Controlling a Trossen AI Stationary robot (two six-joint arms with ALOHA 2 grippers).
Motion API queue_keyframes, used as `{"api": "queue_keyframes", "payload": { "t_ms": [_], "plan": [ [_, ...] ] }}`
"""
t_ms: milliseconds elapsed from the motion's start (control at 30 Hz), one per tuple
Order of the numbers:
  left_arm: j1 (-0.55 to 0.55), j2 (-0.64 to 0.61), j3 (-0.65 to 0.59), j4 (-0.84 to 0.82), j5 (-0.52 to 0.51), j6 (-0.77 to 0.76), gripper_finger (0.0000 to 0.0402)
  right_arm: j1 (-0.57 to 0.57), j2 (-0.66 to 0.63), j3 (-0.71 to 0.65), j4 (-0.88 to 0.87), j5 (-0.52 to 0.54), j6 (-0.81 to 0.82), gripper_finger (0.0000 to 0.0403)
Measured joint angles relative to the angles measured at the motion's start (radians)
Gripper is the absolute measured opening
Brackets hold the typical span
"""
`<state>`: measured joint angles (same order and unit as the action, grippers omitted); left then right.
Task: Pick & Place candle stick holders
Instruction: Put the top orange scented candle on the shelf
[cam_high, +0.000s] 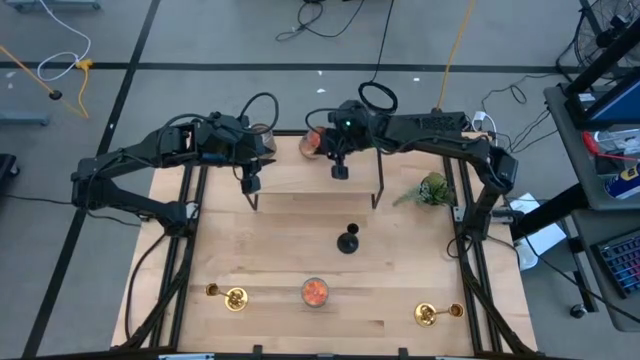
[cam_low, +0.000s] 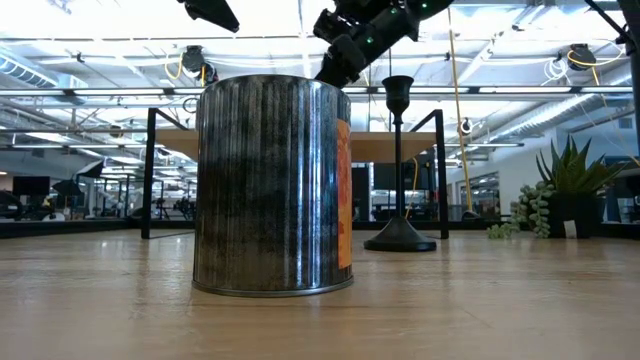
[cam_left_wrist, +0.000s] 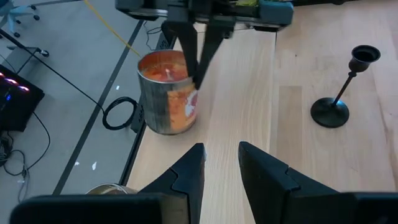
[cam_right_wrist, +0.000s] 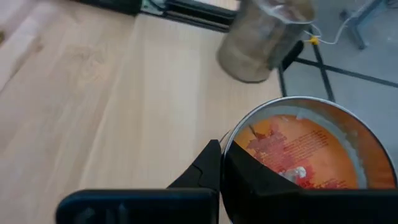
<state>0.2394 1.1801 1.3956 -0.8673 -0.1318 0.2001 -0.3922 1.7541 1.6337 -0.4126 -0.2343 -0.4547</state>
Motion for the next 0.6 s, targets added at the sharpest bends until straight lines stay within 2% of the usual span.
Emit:
{"api": "queue_keyframes", "payload": {
  "t_ms": [267, 600],
  "plan": [
    [0.000, 0.000, 0.000, -0.001, 0.000, -0.001, 0.0106, -0.013, -0.001, 0.000, -0.020, 0.001, 0.022, 0.0026],
    [0.000, 0.000, 0.000, -0.005, 0.000, -0.026, 0.0106, -0.016, -0.001, 0.000, -0.010, -0.003, 0.022, 0.0035]
  ]
}}
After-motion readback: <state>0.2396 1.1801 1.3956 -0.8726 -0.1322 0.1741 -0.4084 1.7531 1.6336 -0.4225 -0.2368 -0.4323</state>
